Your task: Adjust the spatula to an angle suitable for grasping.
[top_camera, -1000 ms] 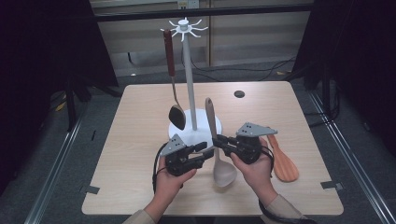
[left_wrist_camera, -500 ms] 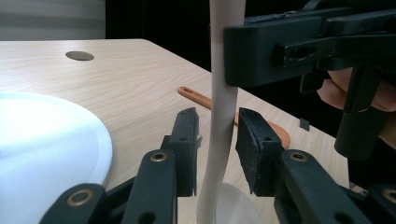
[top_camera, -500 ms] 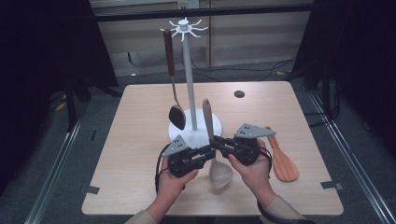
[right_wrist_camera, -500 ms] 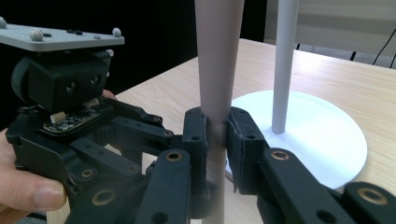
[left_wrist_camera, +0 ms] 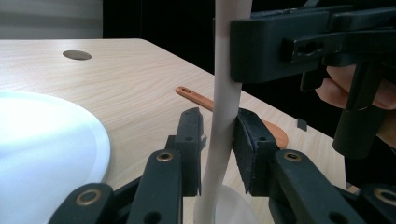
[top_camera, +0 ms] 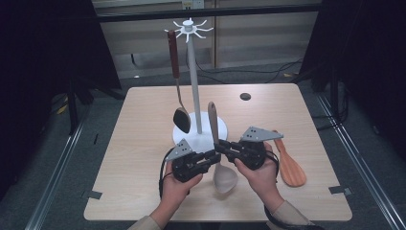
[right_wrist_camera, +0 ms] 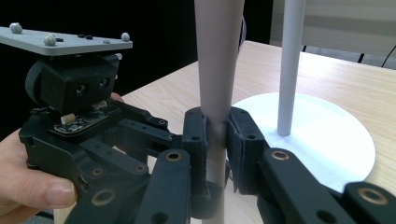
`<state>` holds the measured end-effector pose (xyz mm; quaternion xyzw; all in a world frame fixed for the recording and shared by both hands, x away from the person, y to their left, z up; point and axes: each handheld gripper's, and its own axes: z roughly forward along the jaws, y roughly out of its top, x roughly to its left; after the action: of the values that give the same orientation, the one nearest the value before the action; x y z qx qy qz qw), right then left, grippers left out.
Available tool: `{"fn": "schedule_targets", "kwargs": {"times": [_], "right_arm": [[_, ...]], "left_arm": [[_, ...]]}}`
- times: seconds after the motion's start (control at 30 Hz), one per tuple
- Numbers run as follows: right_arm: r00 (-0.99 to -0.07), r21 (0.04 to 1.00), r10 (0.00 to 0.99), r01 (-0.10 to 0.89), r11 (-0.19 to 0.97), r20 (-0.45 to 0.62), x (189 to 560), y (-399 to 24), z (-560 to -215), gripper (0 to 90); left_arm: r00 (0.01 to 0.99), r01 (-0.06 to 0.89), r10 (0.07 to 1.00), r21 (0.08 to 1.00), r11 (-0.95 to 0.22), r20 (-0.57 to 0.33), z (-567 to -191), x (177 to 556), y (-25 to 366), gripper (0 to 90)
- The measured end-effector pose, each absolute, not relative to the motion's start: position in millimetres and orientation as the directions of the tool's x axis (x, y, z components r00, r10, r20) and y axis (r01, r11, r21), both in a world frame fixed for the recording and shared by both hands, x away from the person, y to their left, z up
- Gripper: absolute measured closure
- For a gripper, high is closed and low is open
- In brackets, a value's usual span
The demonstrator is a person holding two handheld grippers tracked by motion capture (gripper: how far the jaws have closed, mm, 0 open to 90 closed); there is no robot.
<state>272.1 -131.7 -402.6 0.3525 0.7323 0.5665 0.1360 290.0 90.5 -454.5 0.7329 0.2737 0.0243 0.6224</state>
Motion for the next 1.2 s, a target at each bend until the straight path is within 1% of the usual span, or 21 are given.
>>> {"fn": "schedule_targets", "kwargs": {"times": [0.17,0.23,0.27,0.3,0.5,0.77,1.2], "right_arm": [[-0.705,0.926,0.678,0.364,0.096,0.207,271.7,-131.8,-402.1,78.6],[-0.699,0.927,0.684,0.365,0.089,0.21,271.1,-131.7,-402.3,78.6],[-0.693,0.927,0.689,0.366,0.084,0.211,270.9,-131.6,-402.3,78.6],[-0.692,0.927,0.69,0.365,0.083,0.211,270.7,-131.4,-402.1,78.6],[-0.676,0.927,0.708,0.366,0.084,0.202,269.0,-129.1,-401.4,78.6],[-0.677,0.927,0.707,0.366,0.083,0.204,268.3,-128.3,-401.5,78.6],[-0.667,0.929,0.711,0.367,0.057,0.22,267.8,-127.5,-402.4,78.2]], "left_arm": [[0.849,0.368,0.434,0.927,-0.076,-0.301,-454.5,289.8,90.3,73.3],[0.846,0.369,0.442,0.926,-0.082,-0.298,-454.0,289.5,90.6,73.3],[0.836,0.366,0.463,0.928,-0.072,-0.294,-454.2,288.6,89.3,73.4],[0.847,0.364,0.442,0.928,-0.08,-0.295,-454.1,289.2,89.8,73.3],[0.847,0.359,0.451,0.929,-0.094,-0.282,-453.4,288.1,88.3,73.5],[0.842,0.364,0.456,0.928,-0.087,-0.288,-452.5,288.2,89.3,77.5],[0.857,0.361,0.43,0.927,-0.103,-0.286,-448.0,289.1,88.9,79.8]]}}
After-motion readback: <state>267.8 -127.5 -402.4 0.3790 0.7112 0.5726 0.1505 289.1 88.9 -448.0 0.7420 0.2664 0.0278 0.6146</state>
